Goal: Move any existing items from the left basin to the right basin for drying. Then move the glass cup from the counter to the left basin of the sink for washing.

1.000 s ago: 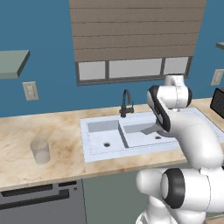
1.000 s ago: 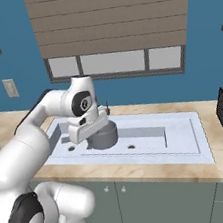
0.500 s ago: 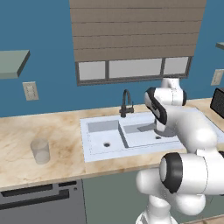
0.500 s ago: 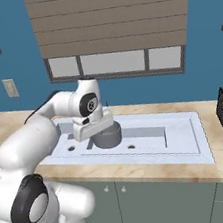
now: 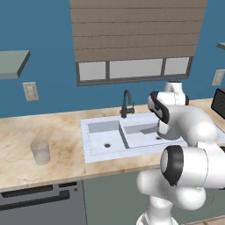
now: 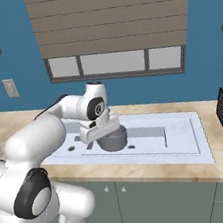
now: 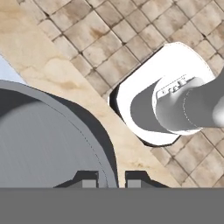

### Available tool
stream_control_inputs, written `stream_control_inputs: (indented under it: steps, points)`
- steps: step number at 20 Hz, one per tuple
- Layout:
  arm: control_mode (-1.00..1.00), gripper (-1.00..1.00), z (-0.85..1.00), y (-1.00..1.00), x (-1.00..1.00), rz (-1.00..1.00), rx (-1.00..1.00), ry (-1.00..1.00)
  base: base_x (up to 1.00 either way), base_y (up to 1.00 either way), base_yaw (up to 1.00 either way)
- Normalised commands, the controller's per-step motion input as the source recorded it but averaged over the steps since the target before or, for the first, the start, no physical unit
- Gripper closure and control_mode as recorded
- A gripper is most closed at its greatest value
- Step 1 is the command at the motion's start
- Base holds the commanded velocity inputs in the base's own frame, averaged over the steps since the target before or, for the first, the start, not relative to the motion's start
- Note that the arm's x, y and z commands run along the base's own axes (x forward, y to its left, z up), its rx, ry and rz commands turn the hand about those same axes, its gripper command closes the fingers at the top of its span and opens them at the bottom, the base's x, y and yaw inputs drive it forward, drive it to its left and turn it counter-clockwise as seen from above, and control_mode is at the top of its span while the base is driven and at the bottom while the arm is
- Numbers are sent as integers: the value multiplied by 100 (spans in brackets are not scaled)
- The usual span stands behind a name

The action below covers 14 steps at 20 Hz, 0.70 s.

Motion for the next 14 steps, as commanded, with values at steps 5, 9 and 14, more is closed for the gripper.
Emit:
stream_control_inputs:
  steps: [5, 9, 14]
  points:
    - [-100, 100, -3, -15, 1, -7, 0, -4, 0, 0, 0]
    - [-100, 100, -6, -4, 13, -7, 0, -3, 0, 0, 0]
    - [-100, 100, -20, -2, 25, -6, 0, 0, 0, 0, 0]
